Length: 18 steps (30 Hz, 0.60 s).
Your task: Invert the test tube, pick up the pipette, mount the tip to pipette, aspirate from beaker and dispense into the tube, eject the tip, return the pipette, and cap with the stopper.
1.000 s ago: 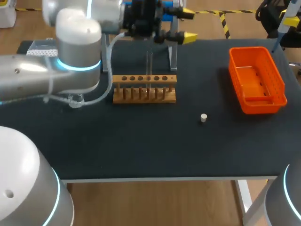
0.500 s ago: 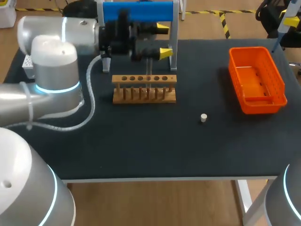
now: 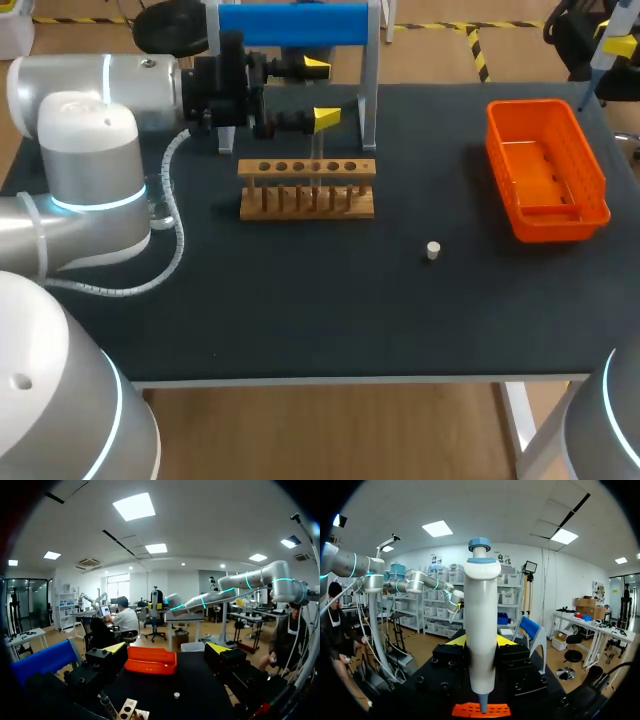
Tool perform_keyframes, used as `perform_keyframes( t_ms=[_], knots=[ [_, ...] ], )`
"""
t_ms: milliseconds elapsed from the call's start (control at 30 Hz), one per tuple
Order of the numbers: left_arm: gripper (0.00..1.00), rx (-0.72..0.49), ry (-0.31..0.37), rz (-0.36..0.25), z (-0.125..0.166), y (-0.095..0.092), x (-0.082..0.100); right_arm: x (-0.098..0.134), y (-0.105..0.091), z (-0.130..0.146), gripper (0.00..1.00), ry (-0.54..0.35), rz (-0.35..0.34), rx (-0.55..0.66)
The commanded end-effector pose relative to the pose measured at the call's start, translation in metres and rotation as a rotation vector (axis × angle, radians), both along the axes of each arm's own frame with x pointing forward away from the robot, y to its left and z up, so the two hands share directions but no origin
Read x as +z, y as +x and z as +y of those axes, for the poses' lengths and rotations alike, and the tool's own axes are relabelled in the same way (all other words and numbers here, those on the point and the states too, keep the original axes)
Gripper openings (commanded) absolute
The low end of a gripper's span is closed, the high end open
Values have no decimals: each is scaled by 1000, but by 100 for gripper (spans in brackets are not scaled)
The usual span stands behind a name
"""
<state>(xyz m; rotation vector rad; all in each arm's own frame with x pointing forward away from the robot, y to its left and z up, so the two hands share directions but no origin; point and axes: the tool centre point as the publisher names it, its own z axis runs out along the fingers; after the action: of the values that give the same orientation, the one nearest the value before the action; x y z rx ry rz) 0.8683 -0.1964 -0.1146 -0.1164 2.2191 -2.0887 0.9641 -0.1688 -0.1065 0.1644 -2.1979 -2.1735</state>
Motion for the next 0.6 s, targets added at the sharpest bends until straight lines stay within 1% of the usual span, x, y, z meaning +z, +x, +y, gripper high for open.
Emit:
perform_keyframes(
  t_ms=[33,133,600],
  knots=[
    [100,6,-7,0,4,-2,0,1,0,-1,0,-4,0,2],
    [100,21,-5,22,3,-3,2,1,0,-1,0,-4,0,2],
    [100,21,-5,22,3,-3,2,1,0,-1,0,-4,0,2]
  ],
)
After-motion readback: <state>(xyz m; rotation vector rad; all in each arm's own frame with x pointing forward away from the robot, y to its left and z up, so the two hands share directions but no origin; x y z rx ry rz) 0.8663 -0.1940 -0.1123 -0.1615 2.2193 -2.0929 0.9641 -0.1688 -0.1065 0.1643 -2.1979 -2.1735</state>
